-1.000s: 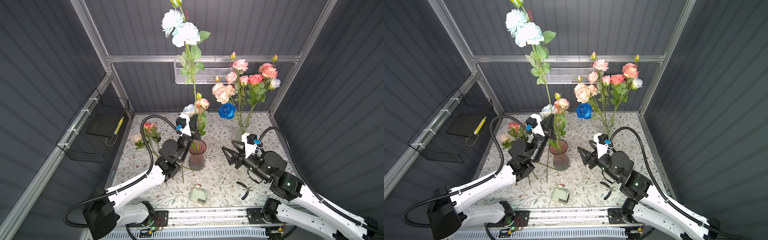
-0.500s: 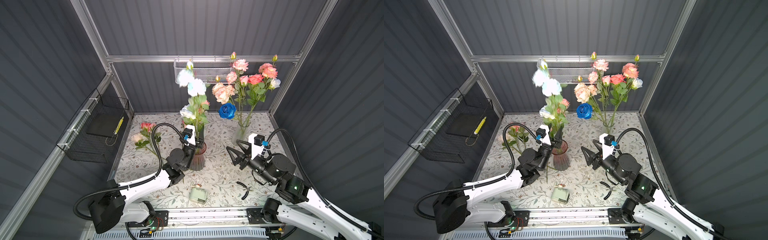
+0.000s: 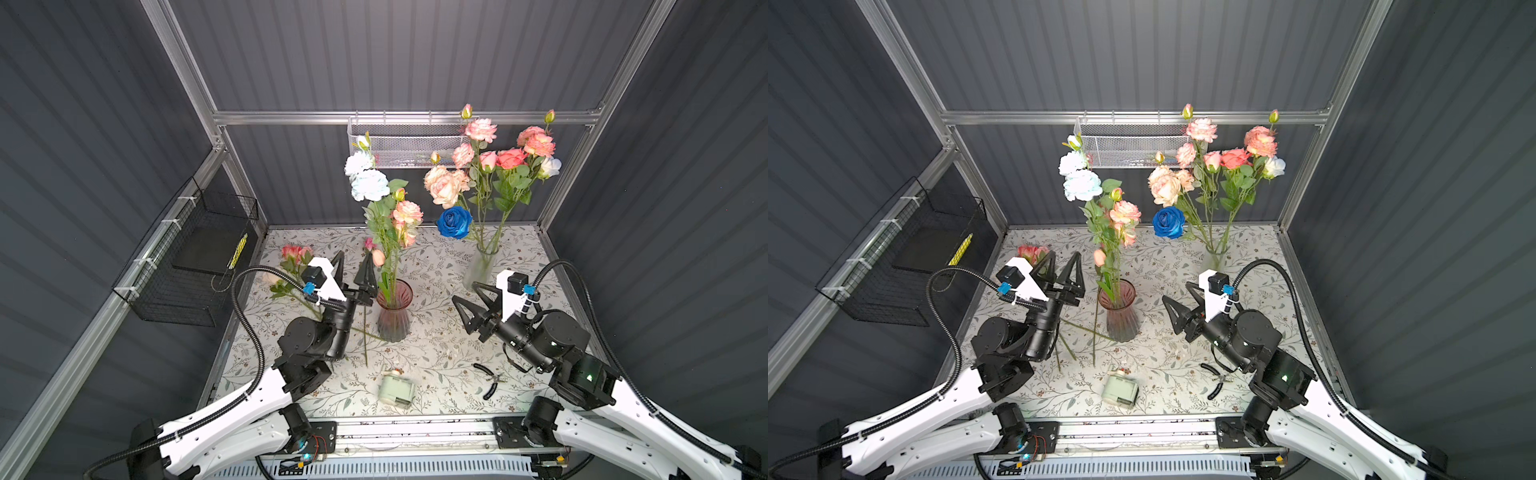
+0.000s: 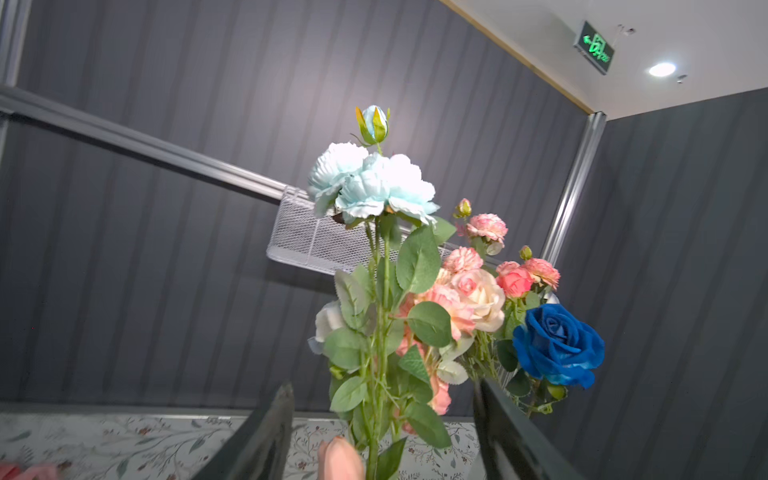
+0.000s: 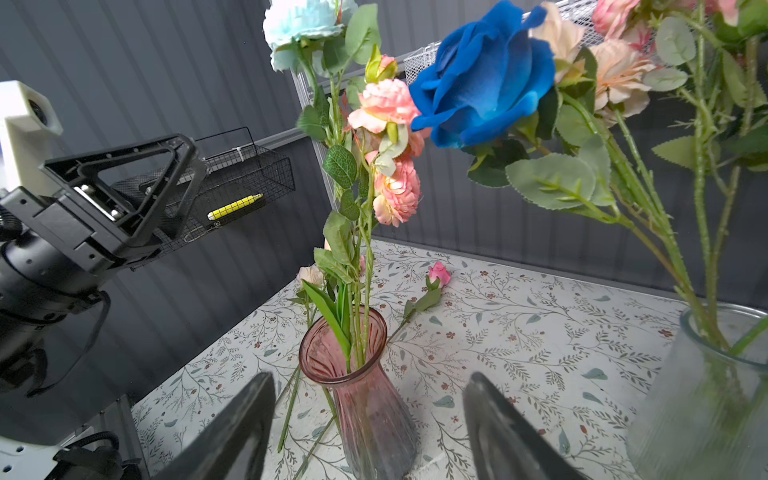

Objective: Arrange the flowers into the vase
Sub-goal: 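Lower the pale blue flower into the pink-red vase and open left gripper, then move the left gripper down and grasp the pink rose stem on the table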

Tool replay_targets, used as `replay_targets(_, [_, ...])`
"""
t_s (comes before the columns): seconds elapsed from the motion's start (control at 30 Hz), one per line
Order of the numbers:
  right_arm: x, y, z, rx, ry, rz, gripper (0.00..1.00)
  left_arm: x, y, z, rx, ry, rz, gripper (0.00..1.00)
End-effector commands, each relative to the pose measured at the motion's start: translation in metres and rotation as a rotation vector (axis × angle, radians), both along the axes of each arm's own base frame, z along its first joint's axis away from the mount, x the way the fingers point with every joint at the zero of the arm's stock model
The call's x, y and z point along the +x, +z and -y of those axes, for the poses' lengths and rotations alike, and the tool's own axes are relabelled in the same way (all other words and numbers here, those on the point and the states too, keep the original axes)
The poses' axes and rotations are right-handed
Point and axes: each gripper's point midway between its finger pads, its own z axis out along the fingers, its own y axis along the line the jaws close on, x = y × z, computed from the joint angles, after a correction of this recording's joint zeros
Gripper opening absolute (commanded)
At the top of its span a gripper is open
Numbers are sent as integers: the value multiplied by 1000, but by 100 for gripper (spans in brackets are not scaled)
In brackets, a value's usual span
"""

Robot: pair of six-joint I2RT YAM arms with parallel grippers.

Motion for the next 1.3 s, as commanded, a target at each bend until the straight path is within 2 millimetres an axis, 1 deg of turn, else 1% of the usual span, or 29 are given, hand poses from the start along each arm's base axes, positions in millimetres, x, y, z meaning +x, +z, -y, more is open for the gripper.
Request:
replay_targets(0.0, [-2,2,2,33,-3,10,74,9,-60,-20,66,115,-216,72])
replay_targets(0.07, [-2,-2,0,32,5,2,74,10,-82,-33,101,185,-296,74])
replay_targets(0.13, [-2,-6,-2,33,11,-7,74,11,-101,-44,138,251,-369,74])
replay_targets(0.2, [-2,-9,-4,31,18,-16,74,13,-118,-55,170,301,-433,68])
replay_targets(0.27, [-3,-9,-4,35,25,-14,74,22,-138,-71,169,330,-525,66])
replay_targets(0.33, [-3,-10,-6,37,32,-14,74,38,-164,-91,100,321,-648,65])
replay_targets(0.4, [-4,-9,-6,38,38,-13,74,53,-186,-105,31,299,-743,65])
replay_targets(0.47, [-5,-8,-5,40,39,-10,74,69,-207,-113,-5,283,-843,65])
replay_targets(0.57, [-7,-6,-3,39,37,-3,74,95,-248,-118,-41,258,-1006,65])
replay_targets(0.63, [-8,-5,0,38,33,4,74,109,-278,-126,-87,270,-1089,65])
replay_targets(0.7, [-9,-5,3,36,26,7,74,119,-302,-136,-144,285,-1145,65])
replay_targets(0.77, [-9,-5,6,33,19,9,74,129,-313,-141,-176,295,-1157,65])
replay_targets(0.87, [-10,-6,9,24,11,10,74,148,-323,-143,-152,315,-1180,64])
replay_targets(0.93, [-10,-7,10,17,5,11,74,160,-329,-146,-130,339,-1197,59])
replay_targets(0.97, [-10,-7,11,16,4,12,74,163,-332,-149,-122,357,-1203,58])
replay_targets(1.03, [-10,-8,12,14,0,13,74,167,-336,-154,-113,388,-1223,58])
replay_targets(1.13, [-10,-9,13,13,-5,14,74,169,-338,-167,-115,454,-1228,58])
replay_targets(1.2, [-10,-9,13,12,-6,15,74,169,-341,-177,-128,490,-1234,55])
replay_targets(1.27, [-10,-9,14,13,-8,14,74,173,-346,-181,-136,493,-1244,52])
